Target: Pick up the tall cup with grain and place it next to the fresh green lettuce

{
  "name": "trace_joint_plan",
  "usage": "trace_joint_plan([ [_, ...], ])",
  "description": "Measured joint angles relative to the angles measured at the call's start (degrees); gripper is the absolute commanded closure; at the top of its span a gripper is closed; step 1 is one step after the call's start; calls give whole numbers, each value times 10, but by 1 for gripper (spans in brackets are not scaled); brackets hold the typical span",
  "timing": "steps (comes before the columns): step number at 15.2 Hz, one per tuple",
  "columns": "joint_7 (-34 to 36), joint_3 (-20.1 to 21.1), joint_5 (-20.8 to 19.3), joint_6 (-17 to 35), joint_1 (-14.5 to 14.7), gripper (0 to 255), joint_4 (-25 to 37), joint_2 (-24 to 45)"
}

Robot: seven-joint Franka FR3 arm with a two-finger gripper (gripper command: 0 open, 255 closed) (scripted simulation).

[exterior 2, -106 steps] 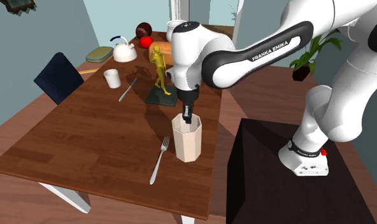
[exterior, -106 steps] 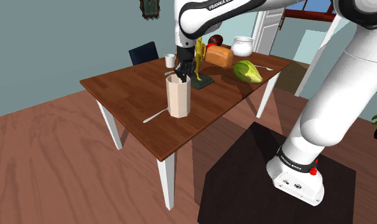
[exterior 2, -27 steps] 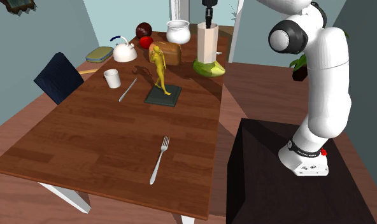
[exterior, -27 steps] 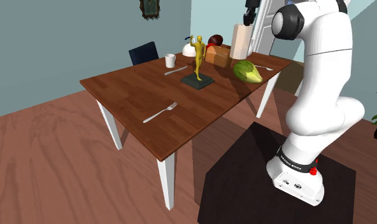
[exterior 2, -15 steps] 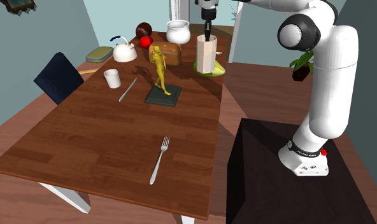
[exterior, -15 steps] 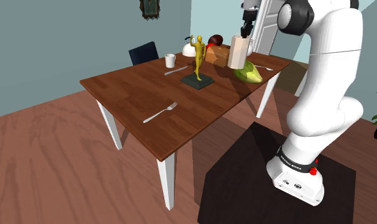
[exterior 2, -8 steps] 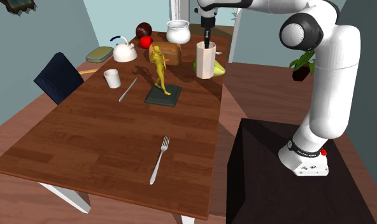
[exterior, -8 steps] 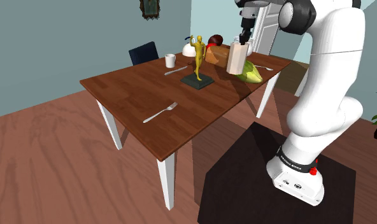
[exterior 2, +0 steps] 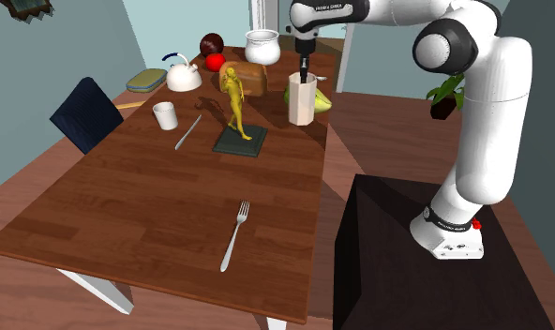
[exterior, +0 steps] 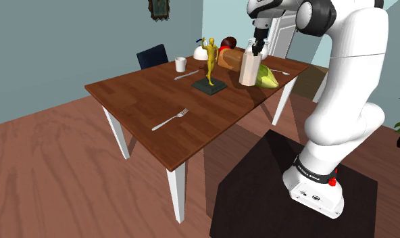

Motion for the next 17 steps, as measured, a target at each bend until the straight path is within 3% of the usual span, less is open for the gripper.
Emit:
trace_joint_plan([
  [17, -5, 4, 7, 108, 1, 255, -88, 20],
])
